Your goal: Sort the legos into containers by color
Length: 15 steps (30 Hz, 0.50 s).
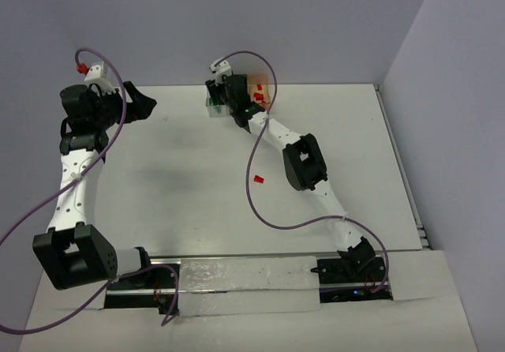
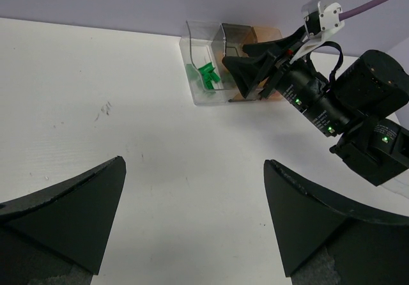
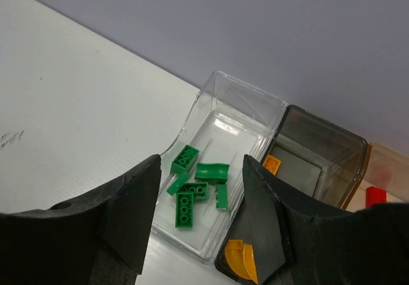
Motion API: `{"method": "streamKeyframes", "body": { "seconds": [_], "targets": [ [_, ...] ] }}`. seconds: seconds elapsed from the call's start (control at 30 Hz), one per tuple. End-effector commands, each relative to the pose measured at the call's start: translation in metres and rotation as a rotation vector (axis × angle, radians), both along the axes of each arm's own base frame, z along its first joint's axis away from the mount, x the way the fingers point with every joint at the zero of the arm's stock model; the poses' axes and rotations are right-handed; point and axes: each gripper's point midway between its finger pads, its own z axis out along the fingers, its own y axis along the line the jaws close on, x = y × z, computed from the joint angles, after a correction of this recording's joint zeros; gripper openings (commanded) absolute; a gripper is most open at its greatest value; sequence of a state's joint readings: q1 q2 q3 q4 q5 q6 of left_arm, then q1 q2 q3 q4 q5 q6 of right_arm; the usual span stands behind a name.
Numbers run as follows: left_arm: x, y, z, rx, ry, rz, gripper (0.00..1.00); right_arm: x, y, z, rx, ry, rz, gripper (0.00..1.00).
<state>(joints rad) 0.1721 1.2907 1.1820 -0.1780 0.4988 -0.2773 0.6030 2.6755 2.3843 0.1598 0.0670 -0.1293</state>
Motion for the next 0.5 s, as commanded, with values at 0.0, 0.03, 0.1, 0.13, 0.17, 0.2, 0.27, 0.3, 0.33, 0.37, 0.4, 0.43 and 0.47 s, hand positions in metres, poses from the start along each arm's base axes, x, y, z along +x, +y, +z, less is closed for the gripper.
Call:
{"method": "streamKeyframes", "body": {
  "seconds": [0.0, 0.03, 0.1, 0.13, 0.17, 0.2, 0.27, 0.3, 0.33, 0.37, 0.4, 0.43, 0.47],
  "targets": [
    [0.002, 0.002, 0.018, 0.009, -0.047, -0.005, 0.99, 0.001, 0.01, 0.05, 0.072, -0.105, 0.013, 0.63],
    [0.002, 0.002, 0.017, 0.009, -0.046, -0.004, 0.99, 0.001, 0.01, 0.05, 0.073, -0.101, 0.019, 0.63],
    [0.001, 0.003, 0.017, 0.015, -0.049, -0.002, 0.99, -0.002, 0.013, 0.058, 0.079, -0.098, 0.037, 0.63],
    [0.001, 0.003, 0.016, 0.015, -0.049, -0.002, 0.99, -0.003, 0.013, 0.064, 0.084, -0.101, 0.042, 0.63],
    [0.0, 0.003, 0.017, 0.018, -0.053, -0.004, 0.99, -0.006, 0.012, 0.073, 0.087, -0.096, 0.049, 0.64],
    [-0.001, 0.002, 0.015, 0.017, -0.052, -0.007, 0.99, -0.011, 0.011, 0.09, 0.094, -0.105, 0.06, 0.64],
    [-0.002, 0.0, 0.012, 0.015, -0.052, -0.021, 0.99, -0.025, 0.007, 0.122, 0.096, -0.121, 0.089, 0.65],
    [-0.003, -0.003, 0.01, 0.015, -0.053, -0.037, 0.99, -0.035, 0.004, 0.138, 0.091, -0.123, 0.111, 0.67],
    [-0.004, -0.007, 0.008, 0.022, -0.052, -0.07, 0.99, -0.045, -0.001, 0.152, 0.083, -0.117, 0.123, 0.68],
    [-0.008, -0.012, 0.005, 0.028, -0.044, -0.108, 0.99, -0.053, -0.007, 0.163, 0.076, -0.111, 0.134, 0.7],
    [-0.01, -0.017, 0.001, 0.047, -0.04, -0.151, 0.99, -0.062, -0.014, 0.159, 0.052, -0.068, 0.144, 0.71],
    [-0.012, -0.022, -0.002, 0.062, -0.04, -0.184, 0.99, -0.072, -0.026, 0.17, 0.047, -0.045, 0.154, 0.73],
    [-0.014, -0.027, -0.005, 0.073, -0.038, -0.211, 0.99, -0.082, -0.038, 0.181, 0.047, -0.022, 0.164, 0.74]
  ]
}}
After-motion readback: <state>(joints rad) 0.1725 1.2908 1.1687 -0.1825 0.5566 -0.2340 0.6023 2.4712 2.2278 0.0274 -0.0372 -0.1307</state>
